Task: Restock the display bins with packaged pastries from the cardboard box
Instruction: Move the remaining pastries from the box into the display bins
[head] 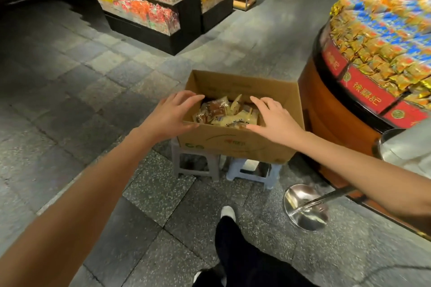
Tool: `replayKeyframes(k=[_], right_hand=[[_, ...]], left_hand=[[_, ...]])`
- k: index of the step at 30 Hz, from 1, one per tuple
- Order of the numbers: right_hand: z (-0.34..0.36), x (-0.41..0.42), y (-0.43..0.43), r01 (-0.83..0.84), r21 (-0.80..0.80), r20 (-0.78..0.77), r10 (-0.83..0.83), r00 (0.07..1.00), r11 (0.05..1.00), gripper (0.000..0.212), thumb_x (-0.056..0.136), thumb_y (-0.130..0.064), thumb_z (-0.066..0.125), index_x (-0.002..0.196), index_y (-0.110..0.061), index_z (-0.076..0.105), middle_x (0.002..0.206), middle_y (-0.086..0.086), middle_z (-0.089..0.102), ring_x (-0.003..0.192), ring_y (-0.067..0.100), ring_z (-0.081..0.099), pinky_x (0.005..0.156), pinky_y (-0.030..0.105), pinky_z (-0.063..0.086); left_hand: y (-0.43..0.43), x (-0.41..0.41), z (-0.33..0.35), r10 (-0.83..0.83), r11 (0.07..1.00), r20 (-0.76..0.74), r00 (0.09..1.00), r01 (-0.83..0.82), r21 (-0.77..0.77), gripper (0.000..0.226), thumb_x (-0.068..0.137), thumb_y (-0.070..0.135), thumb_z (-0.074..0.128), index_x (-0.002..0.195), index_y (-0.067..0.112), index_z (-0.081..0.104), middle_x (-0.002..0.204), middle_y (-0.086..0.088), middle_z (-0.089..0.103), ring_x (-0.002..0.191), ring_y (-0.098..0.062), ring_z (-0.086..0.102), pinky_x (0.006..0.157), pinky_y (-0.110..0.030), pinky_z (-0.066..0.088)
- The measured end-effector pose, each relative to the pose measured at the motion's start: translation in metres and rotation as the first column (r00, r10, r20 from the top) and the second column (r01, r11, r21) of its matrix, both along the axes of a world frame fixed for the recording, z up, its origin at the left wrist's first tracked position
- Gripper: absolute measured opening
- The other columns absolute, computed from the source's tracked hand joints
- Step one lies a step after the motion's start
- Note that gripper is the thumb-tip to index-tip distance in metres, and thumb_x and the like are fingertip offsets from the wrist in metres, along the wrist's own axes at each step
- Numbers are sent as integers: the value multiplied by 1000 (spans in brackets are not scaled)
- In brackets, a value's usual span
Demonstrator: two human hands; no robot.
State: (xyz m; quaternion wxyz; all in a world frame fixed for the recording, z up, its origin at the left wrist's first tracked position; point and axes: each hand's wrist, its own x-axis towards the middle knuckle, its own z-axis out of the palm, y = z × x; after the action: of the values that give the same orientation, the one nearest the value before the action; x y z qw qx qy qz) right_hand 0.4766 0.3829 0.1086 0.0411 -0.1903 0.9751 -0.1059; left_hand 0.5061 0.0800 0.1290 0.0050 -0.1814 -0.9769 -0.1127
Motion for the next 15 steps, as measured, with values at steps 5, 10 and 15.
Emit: replayKeyframes(k=[5,10,15], right_hand=[[-14,-71,24,38,36,16,-38,999,999,80,94,-54,51,156,-23,11,157,14,22,144,34,21,113,52,29],[-19,-159,55,45,96,20,-47,999,994,78,94,-53,52,156,-24,13,157,15,23,144,35,23,114,53,29],[-29,-230,82,11,180,79,-26,997,984,77,95,-53,49,156,-24,12,158,16,20,145,34,20,116,52,26]], left_hand=[[20,-84,-27,-56,998,76,996,58,-19,73,93,46,60,153,35,19,156,4,21,142,-22,21,116,-47,23],[43,-184,-53,-121,991,120,985,127,-48,74,92,48,59,153,34,20,154,3,24,141,-21,23,115,-45,26],[70,-270,-76,-195,975,170,966,210,-74,74,93,47,59,154,32,20,155,1,24,141,-24,23,115,-46,22]])
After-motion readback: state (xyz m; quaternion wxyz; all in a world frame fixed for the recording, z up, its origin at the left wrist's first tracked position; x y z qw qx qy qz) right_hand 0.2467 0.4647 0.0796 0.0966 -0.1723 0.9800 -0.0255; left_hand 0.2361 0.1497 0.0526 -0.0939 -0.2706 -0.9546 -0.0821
